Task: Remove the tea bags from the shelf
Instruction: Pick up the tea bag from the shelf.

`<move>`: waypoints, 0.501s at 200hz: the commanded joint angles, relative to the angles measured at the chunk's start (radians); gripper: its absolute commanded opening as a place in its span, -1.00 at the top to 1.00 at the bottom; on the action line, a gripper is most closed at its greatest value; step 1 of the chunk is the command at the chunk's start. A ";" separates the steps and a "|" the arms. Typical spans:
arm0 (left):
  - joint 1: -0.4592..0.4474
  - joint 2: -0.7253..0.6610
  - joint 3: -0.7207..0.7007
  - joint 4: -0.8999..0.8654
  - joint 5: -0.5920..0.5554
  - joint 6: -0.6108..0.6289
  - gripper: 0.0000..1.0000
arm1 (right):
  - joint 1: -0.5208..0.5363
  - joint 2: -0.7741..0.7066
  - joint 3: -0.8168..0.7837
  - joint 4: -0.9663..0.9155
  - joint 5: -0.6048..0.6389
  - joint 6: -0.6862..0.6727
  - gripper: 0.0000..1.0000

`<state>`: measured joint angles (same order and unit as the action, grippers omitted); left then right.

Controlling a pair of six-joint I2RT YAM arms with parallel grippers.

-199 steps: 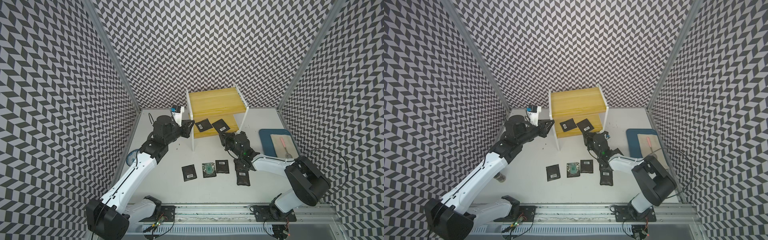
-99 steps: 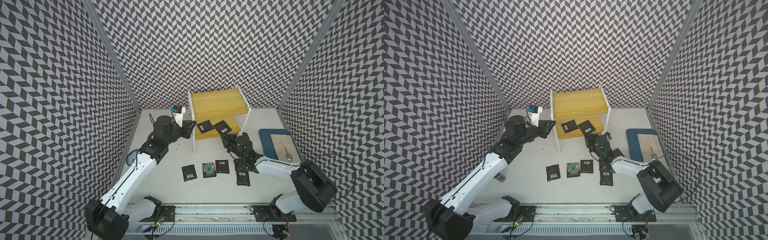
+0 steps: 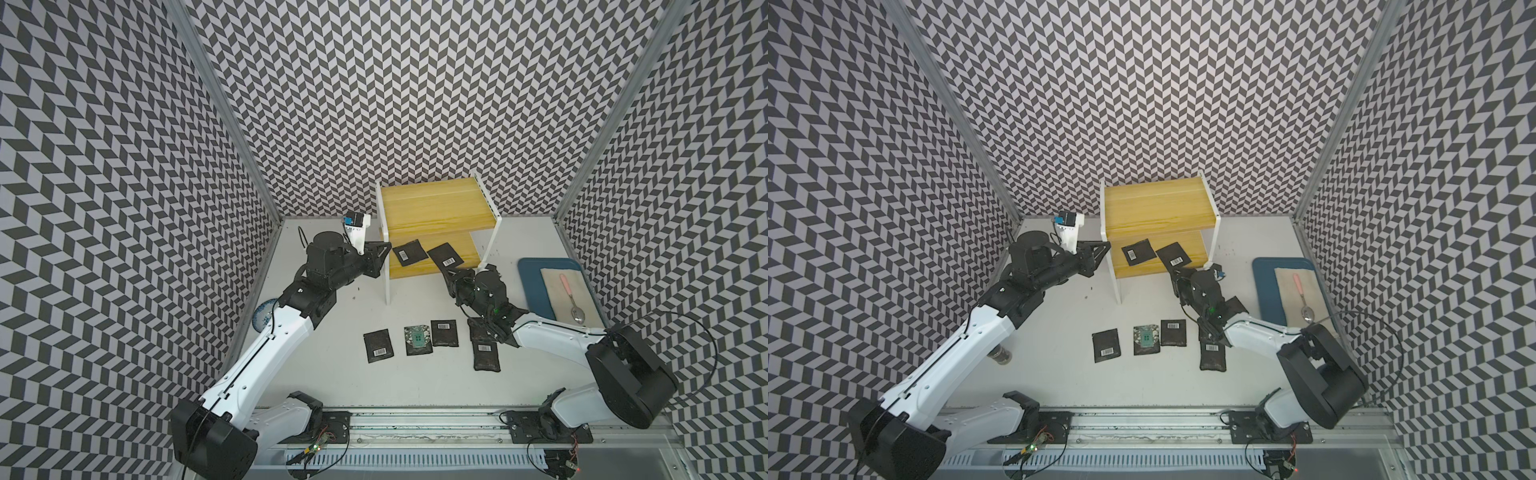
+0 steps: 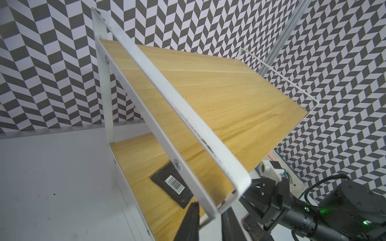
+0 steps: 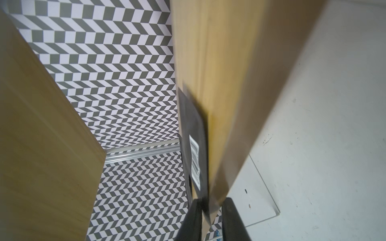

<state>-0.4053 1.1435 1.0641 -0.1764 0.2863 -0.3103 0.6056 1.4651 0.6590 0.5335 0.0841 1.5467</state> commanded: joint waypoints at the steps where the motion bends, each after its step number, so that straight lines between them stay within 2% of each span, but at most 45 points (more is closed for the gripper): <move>1: 0.016 -0.030 0.001 0.000 -0.044 -0.029 0.58 | -0.008 -0.009 0.005 0.065 0.034 -0.008 0.74; 19: 0.016 -0.028 0.002 -0.001 -0.044 -0.026 0.58 | -0.007 -0.012 0.002 0.063 0.031 -0.009 0.84; 100: 0.016 -0.027 -0.004 0.004 -0.045 -0.029 0.58 | -0.007 -0.064 -0.008 0.047 0.025 -0.046 0.99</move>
<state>-0.4034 1.1435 1.0637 -0.1772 0.2733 -0.3115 0.6037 1.4380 0.6590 0.5461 0.0910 1.5242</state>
